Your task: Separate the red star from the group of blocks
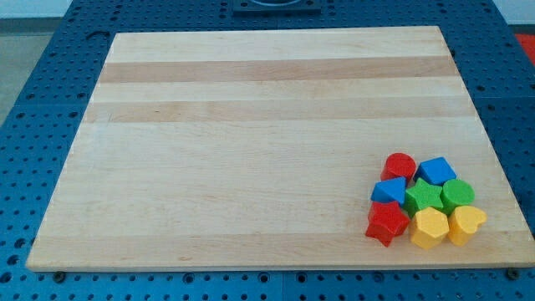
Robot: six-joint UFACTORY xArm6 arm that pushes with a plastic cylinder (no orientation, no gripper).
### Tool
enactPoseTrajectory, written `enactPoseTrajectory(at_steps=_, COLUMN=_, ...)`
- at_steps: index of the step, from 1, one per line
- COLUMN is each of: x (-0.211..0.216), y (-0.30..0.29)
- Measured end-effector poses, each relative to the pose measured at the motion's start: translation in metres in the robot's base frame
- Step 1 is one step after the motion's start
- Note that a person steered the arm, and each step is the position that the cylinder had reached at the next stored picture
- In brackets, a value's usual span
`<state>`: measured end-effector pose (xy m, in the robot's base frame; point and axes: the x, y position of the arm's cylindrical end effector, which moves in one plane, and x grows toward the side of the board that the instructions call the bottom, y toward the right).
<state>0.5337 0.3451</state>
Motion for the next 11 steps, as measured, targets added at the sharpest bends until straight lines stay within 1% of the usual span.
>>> enactPoseTrajectory(at_steps=1, x=0.047, y=-0.003)
enactPoseTrajectory(at_steps=2, x=0.084, y=-0.023)
enactPoseTrajectory(at_steps=3, x=0.083, y=-0.061)
enactPoseTrajectory(at_steps=4, x=0.084, y=-0.141)
enactPoseTrajectory(at_steps=5, x=0.07, y=-0.193)
enactPoseTrajectory(at_steps=6, x=0.038, y=-0.226)
enactPoseTrajectory(at_steps=7, x=0.017, y=-0.245)
enactPoseTrajectory(at_steps=8, x=0.043, y=-0.225)
enactPoseTrajectory(at_steps=9, x=0.083, y=-0.2)
enactPoseTrajectory(at_steps=10, x=0.084, y=-0.178)
enactPoseTrajectory(at_steps=11, x=0.084, y=-0.109)
